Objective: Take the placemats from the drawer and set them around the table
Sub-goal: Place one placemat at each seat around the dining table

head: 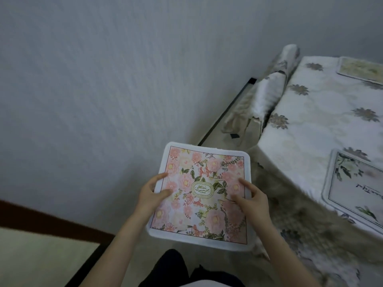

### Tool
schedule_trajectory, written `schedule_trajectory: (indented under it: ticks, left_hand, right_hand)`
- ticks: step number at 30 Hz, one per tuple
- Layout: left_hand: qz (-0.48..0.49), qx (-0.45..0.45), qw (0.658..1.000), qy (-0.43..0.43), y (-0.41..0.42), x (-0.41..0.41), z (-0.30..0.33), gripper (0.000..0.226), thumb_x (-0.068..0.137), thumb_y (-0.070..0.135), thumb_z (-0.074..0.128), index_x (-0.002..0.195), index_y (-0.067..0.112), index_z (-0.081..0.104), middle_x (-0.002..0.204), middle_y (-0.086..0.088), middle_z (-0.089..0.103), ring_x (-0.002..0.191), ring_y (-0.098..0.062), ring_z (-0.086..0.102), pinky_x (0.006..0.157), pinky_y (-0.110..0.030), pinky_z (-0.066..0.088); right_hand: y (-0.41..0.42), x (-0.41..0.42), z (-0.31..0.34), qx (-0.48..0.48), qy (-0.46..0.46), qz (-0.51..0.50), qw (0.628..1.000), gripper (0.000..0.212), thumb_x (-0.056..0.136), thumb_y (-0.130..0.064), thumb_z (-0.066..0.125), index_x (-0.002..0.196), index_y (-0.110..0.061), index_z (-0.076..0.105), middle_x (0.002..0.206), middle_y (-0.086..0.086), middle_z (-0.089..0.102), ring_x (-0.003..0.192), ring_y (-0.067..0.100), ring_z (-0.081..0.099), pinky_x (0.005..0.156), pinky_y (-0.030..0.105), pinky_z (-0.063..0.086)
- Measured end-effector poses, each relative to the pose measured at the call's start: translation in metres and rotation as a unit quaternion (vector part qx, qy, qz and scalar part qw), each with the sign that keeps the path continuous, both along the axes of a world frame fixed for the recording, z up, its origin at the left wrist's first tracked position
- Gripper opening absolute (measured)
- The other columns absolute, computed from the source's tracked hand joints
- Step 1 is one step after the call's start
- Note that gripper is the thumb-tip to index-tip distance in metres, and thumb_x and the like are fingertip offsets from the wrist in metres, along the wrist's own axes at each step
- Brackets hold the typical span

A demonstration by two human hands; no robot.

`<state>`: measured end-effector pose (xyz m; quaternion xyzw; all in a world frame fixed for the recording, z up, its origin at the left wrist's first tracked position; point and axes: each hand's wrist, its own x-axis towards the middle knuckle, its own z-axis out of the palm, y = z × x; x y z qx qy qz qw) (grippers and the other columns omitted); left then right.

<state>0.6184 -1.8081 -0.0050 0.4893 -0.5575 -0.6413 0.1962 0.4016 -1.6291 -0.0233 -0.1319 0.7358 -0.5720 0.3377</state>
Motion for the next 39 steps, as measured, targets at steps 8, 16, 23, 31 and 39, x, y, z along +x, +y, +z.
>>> schedule_trajectory:
  ticks: [8, 16, 23, 31, 39]
  left_hand:
    - [-0.179, 0.013, 0.984, 0.023, -0.102, -0.144, -0.013, 0.047, 0.082, 0.001, 0.069, 0.119, 0.029, 0.060, 0.114, -0.004, 0.064, 0.087, -0.025, 0.071, 0.063, -0.033, 0.060]
    - [-0.402, 0.004, 0.914, 0.051, -0.136, -0.283, -0.004, 0.046, 0.083, 0.002, 0.069, 0.120, 0.028, 0.060, 0.116, 0.002, 0.064, 0.090, -0.014, 0.070, 0.065, -0.023, 0.057]
    - [-0.482, 0.020, 0.874, 0.056, -0.122, -0.369, -0.011, 0.046, 0.081, 0.001, 0.071, 0.117, 0.028, 0.062, 0.114, 0.002, 0.065, 0.087, -0.013, 0.071, 0.066, -0.025, 0.058]
    - [-0.489, -0.009, 0.871, 0.049, -0.091, -0.475, -0.032, 0.048, 0.080, 0.001, 0.072, 0.117, 0.029, 0.061, 0.120, 0.003, 0.062, 0.095, -0.006, 0.065, 0.072, -0.021, 0.057]
    - [-0.431, -0.042, 0.901, 0.022, -0.069, -0.585, -0.046, 0.048, 0.083, 0.005, 0.069, 0.119, 0.035, 0.059, 0.128, 0.007, 0.056, 0.111, -0.013, 0.059, 0.082, -0.026, 0.056]
  right_hand:
    - [-0.033, -0.068, -0.010, 0.001, 0.001, -0.180, 0.984, 0.056, 0.078, 0.001, 0.074, 0.128, -0.018, 0.059, 0.110, 0.005, 0.066, 0.080, 0.009, 0.069, 0.057, 0.019, 0.055]
    - [-0.030, -0.097, 0.004, 0.045, 0.017, -0.394, 0.918, 0.055, 0.076, 0.005, 0.074, 0.122, -0.023, 0.062, 0.076, -0.024, 0.063, 0.061, 0.019, 0.062, 0.050, 0.024, 0.055]
    - [-0.019, -0.125, 0.016, 0.059, 0.010, -0.480, 0.875, 0.054, 0.080, 0.003, 0.072, 0.127, -0.020, 0.060, 0.087, -0.019, 0.060, 0.094, 0.050, 0.060, 0.075, 0.052, 0.056]
    - [0.013, -0.231, 0.007, 0.098, 0.009, -0.472, 0.876, 0.057, 0.077, 0.000, 0.074, 0.128, -0.023, 0.060, 0.085, -0.008, 0.070, 0.056, 0.039, 0.057, 0.059, 0.048, 0.055]
    - [0.035, -0.396, -0.013, 0.103, 0.022, -0.387, 0.916, 0.057, 0.077, 0.001, 0.073, 0.128, -0.020, 0.060, 0.132, 0.002, 0.057, 0.045, 0.003, 0.053, 0.046, 0.019, 0.049]
